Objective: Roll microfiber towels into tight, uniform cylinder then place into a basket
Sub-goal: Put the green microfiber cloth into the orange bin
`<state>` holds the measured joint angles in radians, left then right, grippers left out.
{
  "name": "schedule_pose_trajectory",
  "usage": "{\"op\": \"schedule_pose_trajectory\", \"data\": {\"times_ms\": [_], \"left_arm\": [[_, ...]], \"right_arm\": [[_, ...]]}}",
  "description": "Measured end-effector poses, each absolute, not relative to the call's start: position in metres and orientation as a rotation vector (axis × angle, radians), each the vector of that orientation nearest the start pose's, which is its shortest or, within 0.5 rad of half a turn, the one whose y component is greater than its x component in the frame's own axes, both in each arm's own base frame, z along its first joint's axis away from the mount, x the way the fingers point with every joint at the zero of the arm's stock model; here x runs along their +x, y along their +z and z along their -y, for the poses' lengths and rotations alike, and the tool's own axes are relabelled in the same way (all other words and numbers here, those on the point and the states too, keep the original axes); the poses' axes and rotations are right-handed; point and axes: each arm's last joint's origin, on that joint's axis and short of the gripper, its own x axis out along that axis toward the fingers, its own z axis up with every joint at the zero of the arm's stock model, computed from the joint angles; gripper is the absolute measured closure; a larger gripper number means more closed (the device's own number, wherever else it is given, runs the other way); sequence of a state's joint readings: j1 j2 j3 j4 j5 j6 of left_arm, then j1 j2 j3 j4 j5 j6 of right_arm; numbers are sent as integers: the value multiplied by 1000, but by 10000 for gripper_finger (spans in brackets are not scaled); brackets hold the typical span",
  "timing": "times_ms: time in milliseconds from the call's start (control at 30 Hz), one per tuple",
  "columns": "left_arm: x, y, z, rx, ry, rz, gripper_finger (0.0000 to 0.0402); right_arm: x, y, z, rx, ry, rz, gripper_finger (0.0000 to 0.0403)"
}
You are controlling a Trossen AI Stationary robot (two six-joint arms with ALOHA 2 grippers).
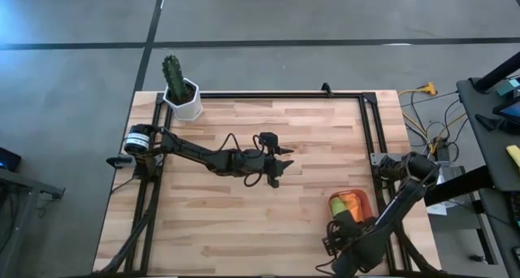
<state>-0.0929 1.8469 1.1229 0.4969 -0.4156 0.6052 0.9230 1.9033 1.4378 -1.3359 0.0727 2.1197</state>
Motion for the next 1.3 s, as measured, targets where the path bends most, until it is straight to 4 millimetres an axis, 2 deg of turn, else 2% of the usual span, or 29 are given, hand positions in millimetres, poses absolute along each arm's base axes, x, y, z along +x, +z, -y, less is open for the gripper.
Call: {"op": "schedule_pose_trajectory", "data": {"times_ms": [133,233,300,467,500,733,1100,1200,1300], "left_arm": [[406,219,26,655,245,-312,244],[406,219,26,655,245,-312,244],[406,219,26,655,245,-312,244],[406,219,26,655,246,-311,244],[406,219,26,655,245,-312,244],[406,218,26,655,244,-314,244],[405,217,27,656,243,-316,244],[405,216,27,657,242,-318,244],[404,216,26,660,247,-321,244]], "right_arm": [[201,209,-262,726,-1101,-1295,212],[202,211,-264,746,-1087,-1294,229],[204,211,-266,771,-1066,-1294,260],[203,208,-266,780,-1070,-1291,375],[203,208,-266,781,-1069,-1291,383],[199,202,-266,790,-1100,-1327,395],[196,174,-267,854,-1051,-1327,395],[195,174,-266,838,-1063,-1326,395],[193,186,-264,781,-1105,-1308,395]]}}
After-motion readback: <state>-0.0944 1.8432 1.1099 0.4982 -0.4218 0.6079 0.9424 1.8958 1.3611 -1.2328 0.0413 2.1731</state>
